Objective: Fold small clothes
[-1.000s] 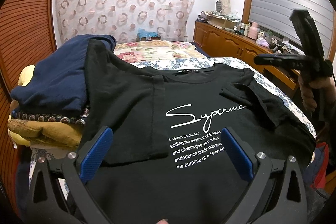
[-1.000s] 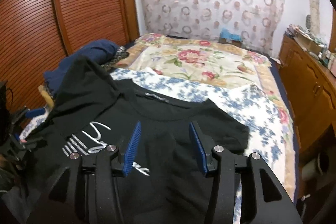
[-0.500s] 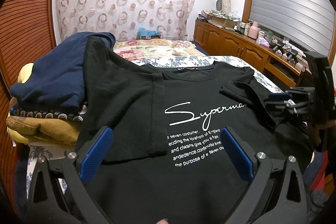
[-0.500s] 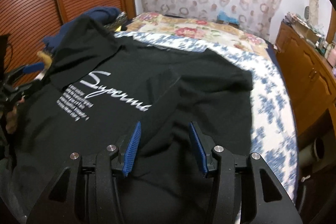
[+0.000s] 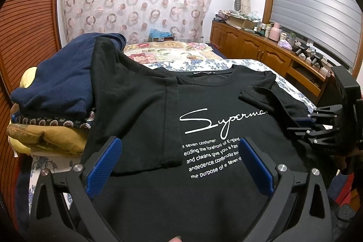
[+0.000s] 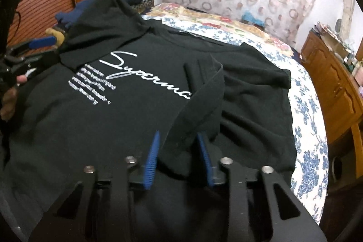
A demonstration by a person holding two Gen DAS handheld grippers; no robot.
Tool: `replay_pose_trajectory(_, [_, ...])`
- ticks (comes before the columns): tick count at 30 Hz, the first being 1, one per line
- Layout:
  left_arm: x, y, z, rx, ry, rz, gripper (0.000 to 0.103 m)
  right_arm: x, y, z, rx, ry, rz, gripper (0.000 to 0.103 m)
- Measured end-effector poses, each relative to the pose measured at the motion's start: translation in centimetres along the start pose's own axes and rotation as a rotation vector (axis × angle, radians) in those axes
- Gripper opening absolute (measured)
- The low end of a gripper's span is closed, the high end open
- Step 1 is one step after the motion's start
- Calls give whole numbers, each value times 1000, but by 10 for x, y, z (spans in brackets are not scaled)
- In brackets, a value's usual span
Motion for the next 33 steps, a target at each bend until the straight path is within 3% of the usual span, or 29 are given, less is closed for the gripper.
replay_pose_trajectory(1, [0, -1, 0, -1, 0, -1, 103, 0, -1, 0, -7, 1, 1, 13])
replay_pose_trajectory(3, [0, -1, 0, 0, 3, -1, 103, -3, -2, -1, -17, 9, 10, 9])
replay_pose_trajectory(7, [0, -1, 0, 2, 1, 0, 103, -14, -4, -5, -37, 63, 30, 6])
replay_pose_trajectory(17, [0, -3, -3, 3, 6, -2, 103, -26, -24, -11, -52, 93, 6, 7])
replay_pose_trajectory(23, [0, -3, -6, -2, -2, 1, 103, -31, -21, -5, -17, 84, 24, 27])
replay_pose_trajectory(25, [-1, -2, -7, -4, -7, 2, 103, -33, -17, -2, -13, 69, 35, 49])
replay_pose_trajectory(26, [-2, -1, -7, -3, -5, 2, 103, -34, -15, 0, -10, 59, 42, 52])
replay_pose_trajectory(33, [-3, 3, -9, -6, 11, 5, 103, -29, -3, 24, 21, -12, 68, 55])
Point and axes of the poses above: each gripper's, at about its wrist camera, not at the fingertips, and x roughly the way its jaws point, z to its right, y to its top, the point moved 1 cm from there along x, roughly the way its jaws point, and after that the axes turned 2 degrees about -y, right-handed, at the moved point
